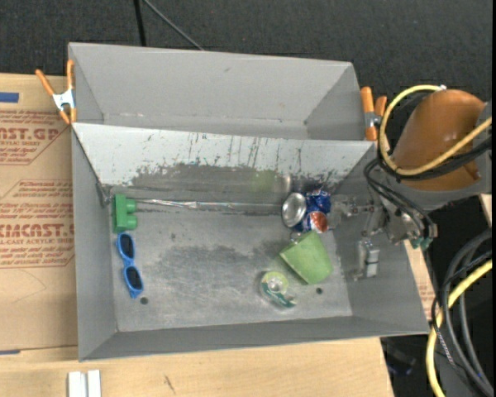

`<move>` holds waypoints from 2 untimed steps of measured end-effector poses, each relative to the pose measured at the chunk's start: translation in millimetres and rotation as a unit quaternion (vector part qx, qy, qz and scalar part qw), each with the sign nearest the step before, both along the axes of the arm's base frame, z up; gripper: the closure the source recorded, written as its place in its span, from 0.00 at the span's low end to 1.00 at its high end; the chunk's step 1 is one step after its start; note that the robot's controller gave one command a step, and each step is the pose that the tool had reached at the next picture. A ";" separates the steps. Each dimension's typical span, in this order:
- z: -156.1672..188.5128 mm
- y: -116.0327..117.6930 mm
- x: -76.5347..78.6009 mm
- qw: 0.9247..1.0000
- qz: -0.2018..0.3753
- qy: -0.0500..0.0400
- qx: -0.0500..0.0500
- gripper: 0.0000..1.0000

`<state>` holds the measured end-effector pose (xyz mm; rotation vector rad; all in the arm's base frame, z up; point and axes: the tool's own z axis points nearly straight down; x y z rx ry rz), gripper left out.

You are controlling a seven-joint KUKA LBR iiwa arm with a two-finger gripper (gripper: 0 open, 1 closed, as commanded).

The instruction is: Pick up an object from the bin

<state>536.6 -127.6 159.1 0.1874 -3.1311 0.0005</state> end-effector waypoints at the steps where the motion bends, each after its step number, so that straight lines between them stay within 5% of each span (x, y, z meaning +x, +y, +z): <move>1: -51.5 27.2 -9.1 1.000 -0.001 -0.002 0.002 0.00; 2: -93.2 70.3 33.8 1.000 -0.004 0.004 0.003 0.00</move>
Offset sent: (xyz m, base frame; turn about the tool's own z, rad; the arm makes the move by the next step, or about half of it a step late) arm -0.0085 0.0247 -0.0483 0.0033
